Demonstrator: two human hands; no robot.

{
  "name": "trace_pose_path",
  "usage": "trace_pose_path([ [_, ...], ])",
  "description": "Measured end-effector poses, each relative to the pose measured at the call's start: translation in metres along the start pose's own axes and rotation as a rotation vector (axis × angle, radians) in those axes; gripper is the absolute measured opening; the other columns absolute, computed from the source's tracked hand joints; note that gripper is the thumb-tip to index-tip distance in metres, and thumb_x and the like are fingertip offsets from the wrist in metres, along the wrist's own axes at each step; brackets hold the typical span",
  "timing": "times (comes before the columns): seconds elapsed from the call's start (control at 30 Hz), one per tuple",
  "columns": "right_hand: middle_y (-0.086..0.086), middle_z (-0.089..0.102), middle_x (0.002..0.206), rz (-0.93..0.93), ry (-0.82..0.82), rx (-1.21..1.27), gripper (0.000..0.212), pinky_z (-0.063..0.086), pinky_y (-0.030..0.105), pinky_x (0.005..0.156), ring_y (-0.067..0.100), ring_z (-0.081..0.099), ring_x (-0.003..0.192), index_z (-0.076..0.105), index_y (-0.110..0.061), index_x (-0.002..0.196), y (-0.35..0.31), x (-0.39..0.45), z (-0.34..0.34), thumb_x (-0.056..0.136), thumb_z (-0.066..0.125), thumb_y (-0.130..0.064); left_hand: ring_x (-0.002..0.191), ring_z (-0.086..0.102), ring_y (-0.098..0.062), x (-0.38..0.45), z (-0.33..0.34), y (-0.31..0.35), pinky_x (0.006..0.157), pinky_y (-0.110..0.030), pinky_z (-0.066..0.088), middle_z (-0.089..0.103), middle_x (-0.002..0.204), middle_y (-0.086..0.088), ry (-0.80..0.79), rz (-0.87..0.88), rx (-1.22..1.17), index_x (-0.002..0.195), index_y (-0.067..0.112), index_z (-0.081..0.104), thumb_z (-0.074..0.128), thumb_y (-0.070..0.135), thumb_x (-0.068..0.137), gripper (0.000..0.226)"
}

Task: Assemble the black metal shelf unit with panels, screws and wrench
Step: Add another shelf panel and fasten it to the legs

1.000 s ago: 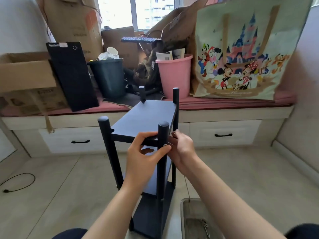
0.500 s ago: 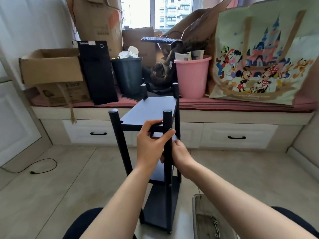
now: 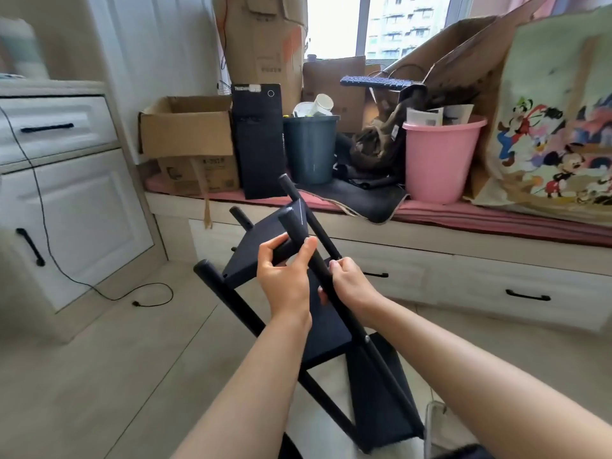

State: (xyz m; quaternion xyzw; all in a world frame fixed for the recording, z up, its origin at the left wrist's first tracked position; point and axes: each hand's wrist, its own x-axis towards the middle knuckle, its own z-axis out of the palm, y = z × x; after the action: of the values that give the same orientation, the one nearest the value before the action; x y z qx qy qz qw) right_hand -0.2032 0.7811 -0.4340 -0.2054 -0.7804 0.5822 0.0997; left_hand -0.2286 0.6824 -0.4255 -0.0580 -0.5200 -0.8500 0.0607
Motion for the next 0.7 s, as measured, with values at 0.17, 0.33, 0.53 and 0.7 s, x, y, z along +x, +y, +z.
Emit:
trace_pose_path([
  [0.17,0.012,0.069,0.066,0.020,-0.130,0.087,0.036,0.047,0.049,0.093,0.023,0.064,0.071,0.045,0.000,0.113,0.003,0.019,0.031,0.106,0.025,-0.029,0.081,0.069,0.004,0.032,-0.039,0.002,0.065,-0.015,0.052,0.073,0.083,0.018,-0.054,-0.047,0.022,0.096,0.035,0.067,0.086,0.026,0.077,0.028],
  [0.33,0.008,0.070,0.064,-0.019,-0.204,0.084,0.025,0.047,0.041,0.081,0.021,0.064,0.068,0.044,-0.014,0.101,0.013,0.037,0.072,0.106,0.027,-0.032,0.084,0.071,-0.003,0.060,-0.086,-0.005,0.070,-0.020,0.053,0.073,0.085,0.013,-0.094,-0.081,-0.018,0.085,0.044,0.070,0.087,0.041,0.061,0.029],
  [0.53,0.014,0.059,0.061,-0.065,-0.241,0.149,0.023,0.048,0.029,0.060,0.022,0.055,0.050,0.043,-0.007,0.104,0.032,0.056,0.122,0.107,0.030,-0.026,0.104,0.068,-0.013,0.078,-0.130,-0.034,0.095,-0.040,0.050,0.074,0.092,0.009,0.070,-0.165,-0.086,0.104,0.028,0.065,0.085,0.043,0.059,0.051],
  [0.7,0.014,0.062,0.065,-0.074,-0.313,0.083,0.021,0.050,0.020,0.061,0.021,0.058,0.054,0.042,-0.013,0.102,0.065,0.073,0.152,0.107,0.030,-0.029,0.114,0.063,-0.017,0.085,-0.172,-0.074,0.089,-0.037,0.047,0.071,0.103,0.002,0.189,-0.255,-0.155,0.104,0.027,0.062,0.077,0.035,0.070,0.038],
])
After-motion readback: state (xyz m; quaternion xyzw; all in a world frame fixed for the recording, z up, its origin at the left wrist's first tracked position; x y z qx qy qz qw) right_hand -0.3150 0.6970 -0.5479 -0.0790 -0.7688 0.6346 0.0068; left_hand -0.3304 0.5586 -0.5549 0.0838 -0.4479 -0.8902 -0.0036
